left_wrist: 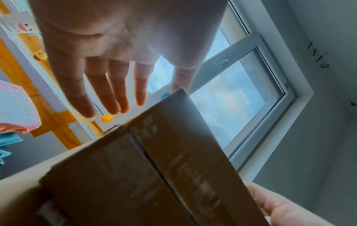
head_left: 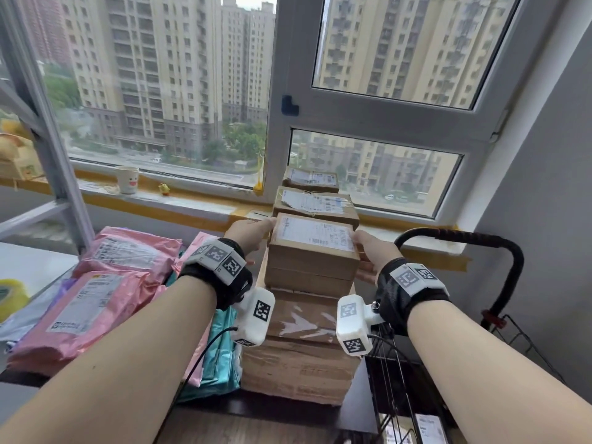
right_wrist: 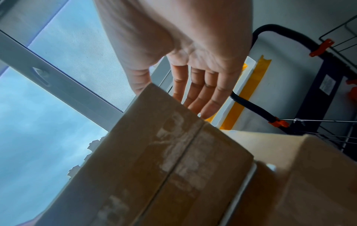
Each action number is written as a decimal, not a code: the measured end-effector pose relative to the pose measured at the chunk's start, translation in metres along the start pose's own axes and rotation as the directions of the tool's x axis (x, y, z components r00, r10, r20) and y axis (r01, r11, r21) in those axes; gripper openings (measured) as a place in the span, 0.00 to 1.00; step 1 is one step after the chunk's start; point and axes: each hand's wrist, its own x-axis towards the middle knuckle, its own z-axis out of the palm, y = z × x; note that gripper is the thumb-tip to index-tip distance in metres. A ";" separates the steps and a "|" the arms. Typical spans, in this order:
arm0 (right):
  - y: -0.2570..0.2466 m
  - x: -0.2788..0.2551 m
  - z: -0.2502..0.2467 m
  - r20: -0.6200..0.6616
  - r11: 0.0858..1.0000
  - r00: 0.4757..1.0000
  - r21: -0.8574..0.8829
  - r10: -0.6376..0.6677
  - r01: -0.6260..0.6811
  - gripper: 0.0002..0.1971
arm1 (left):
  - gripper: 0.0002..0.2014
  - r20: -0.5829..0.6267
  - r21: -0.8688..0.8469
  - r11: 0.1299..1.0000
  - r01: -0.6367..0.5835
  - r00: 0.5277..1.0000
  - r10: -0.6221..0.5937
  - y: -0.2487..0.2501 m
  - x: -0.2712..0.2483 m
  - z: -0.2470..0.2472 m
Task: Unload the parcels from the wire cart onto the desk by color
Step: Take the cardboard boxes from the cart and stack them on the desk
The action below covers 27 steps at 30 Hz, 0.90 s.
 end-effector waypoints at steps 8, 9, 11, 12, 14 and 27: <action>0.002 -0.007 0.001 -0.015 1.000 1.000 0.009 -0.010 0.011 0.14 | 0.18 -0.015 -0.011 1.000 -0.019 1.000 0.019 -0.006 -0.001 -0.004; 0.002 -0.008 0.000 -0.018 1.000 1.000 0.001 -0.017 0.017 0.14 | 0.17 -0.041 -0.013 0.999 -0.045 0.998 0.044 -0.004 -0.003 -0.007; 0.001 -0.010 -0.002 -0.014 0.999 0.999 0.006 -0.045 0.045 0.12 | 0.13 -0.075 -0.061 0.991 -0.118 0.991 0.114 0.005 -0.008 -0.012; 0.001 -0.013 -0.003 -0.012 0.998 0.998 0.011 -0.066 0.066 0.11 | 0.09 -0.080 -0.107 0.981 -0.162 0.985 0.154 0.013 -0.013 -0.014; 0.001 -0.016 -0.008 -0.012 0.993 0.994 -0.026 -0.113 0.112 0.09 | 0.04 -0.089 -0.178 0.950 -0.257 0.965 0.245 0.035 -0.026 -0.016; 0.048 -0.040 -0.133 -0.184 0.977 0.976 -0.195 -0.117 0.081 0.05 | 0.04 0.267 -0.177 0.871 -0.458 0.830 0.490 0.048 -0.081 0.114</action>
